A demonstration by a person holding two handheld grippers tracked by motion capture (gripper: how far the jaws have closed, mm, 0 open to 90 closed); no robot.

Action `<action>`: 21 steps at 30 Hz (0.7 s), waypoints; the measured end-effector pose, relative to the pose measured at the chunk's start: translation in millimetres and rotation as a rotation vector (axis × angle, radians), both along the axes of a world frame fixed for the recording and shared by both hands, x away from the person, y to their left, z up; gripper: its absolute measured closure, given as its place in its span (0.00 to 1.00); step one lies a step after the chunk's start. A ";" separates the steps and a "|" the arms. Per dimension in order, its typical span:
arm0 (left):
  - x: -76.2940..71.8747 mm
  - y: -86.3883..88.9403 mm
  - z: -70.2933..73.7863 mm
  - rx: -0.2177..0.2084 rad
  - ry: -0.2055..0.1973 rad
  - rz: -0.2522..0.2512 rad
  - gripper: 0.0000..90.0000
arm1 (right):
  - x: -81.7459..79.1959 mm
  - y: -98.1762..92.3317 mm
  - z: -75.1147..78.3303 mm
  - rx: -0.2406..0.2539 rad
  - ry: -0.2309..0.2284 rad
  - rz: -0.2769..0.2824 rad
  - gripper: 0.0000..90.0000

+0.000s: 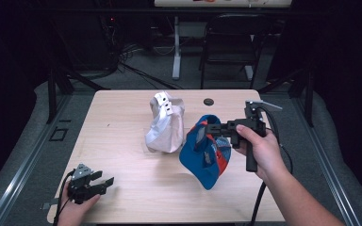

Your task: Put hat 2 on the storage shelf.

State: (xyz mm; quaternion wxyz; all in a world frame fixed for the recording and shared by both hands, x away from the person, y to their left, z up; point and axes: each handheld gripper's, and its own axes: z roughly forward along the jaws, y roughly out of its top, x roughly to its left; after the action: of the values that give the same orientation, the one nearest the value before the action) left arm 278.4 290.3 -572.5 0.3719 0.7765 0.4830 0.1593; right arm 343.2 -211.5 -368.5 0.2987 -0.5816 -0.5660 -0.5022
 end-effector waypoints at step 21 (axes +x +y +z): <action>0.5 -0.4 0.4 0.000 0.005 -0.008 0.44 | 44.5 -18.5 38.5 0.002 -0.050 -0.202 0.89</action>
State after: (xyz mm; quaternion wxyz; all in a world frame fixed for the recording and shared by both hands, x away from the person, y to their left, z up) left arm 278.9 289.9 -572.1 0.3712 0.7789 0.4808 0.1557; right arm 387.7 -230.0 -330.0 0.2329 -0.6227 -0.5113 -0.5447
